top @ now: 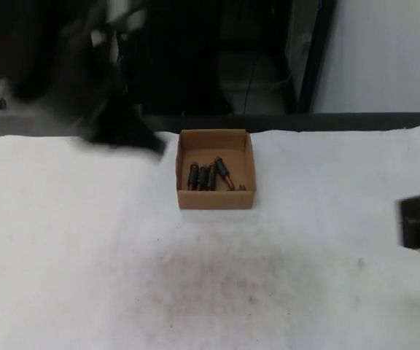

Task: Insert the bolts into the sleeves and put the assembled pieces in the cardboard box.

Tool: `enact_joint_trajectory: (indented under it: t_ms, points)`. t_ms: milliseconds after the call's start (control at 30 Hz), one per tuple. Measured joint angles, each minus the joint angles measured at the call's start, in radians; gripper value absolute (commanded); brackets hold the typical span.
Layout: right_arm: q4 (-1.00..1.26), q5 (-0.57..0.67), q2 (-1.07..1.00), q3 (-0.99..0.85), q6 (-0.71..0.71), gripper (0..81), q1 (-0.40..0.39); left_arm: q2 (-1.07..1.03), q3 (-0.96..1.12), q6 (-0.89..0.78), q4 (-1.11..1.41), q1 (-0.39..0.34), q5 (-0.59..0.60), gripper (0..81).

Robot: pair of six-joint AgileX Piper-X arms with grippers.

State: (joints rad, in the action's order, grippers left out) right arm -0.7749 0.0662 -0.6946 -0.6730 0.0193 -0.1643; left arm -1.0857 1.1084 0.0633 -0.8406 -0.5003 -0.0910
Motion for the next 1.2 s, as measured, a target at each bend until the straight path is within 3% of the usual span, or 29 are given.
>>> enact_joint_trajectory:
  t_ms: [67,167,433,567,1200]
  points:
    - [-0.047,-0.037,0.065,0.007,0.054,0.8,0.031,0.293,-0.172,-0.063,0.073,0.0,-0.023,0.3]
    - [-0.095,-0.06,0.148,0.034,0.108,0.8,0.079,0.561,-0.535,-0.2,0.275,0.0,-0.166,0.3]
    - [-0.121,-0.047,0.253,0.213,0.122,0.8,0.124,1.077,-0.868,-0.242,0.337,0.0,-0.331,0.3]
    - [-0.091,0.013,0.267,0.256,0.097,0.8,0.124,1.077,-0.913,-0.242,0.279,0.0,-0.33,0.3]
    - [0.11,0.01,0.272,0.437,0.108,0.8,0.124,1.02,-1.061,-0.303,0.251,0.0,-0.339,0.3]
